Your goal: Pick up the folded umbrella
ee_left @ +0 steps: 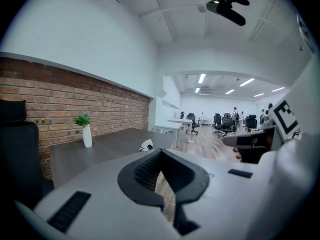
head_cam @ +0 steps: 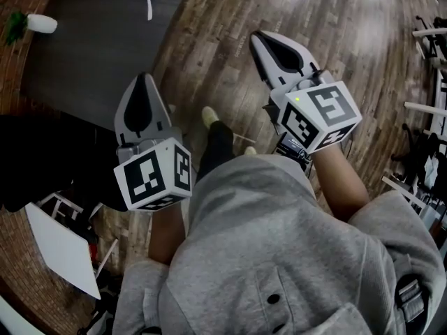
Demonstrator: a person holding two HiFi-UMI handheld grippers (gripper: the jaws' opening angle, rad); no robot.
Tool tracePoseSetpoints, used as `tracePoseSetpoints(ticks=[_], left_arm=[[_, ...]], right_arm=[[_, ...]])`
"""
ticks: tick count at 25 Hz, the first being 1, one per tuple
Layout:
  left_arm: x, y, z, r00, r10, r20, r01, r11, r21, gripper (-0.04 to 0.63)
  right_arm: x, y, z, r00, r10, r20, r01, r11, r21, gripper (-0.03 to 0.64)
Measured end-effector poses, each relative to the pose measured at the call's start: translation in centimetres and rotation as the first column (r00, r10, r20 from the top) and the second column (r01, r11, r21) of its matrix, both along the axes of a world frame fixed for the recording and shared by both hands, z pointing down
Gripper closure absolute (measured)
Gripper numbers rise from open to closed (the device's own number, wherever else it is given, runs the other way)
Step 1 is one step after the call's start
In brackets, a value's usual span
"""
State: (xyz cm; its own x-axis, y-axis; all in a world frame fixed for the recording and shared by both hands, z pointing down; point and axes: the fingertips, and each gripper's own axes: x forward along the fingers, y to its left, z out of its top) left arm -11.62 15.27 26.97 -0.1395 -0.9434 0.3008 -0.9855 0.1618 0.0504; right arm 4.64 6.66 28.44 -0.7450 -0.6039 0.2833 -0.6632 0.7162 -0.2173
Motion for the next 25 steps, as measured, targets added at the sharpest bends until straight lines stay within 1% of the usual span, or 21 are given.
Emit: tracePoseSetpoints(ticks=[6,18,25], left_arm=[[-3.1,-1.5,0.0,1.0,0.0,-0.008,0.0,1.0,0.009,0.583],[-8.2,-4.4,0.0,0.999,0.032,-0.018,-0.032,0.999,0.015,0.583],[-9.5,-6.0,0.5,0.998,0.061,-0.024,-0.061,0.998,0.011,0.583]], right_arm=[[-3.1,-1.4,-0.3,1.0,-0.006,-0.006,0.006,1.0,0.009,0.592],[-8.5,-3.8,-1.1,1.0,-0.006,-0.017,0.007,0.999,0.043,0.592],[-9.8,-4.6,-0.8,1.0,0.01,-0.022,-0.009,0.999,0.044,0.592]])
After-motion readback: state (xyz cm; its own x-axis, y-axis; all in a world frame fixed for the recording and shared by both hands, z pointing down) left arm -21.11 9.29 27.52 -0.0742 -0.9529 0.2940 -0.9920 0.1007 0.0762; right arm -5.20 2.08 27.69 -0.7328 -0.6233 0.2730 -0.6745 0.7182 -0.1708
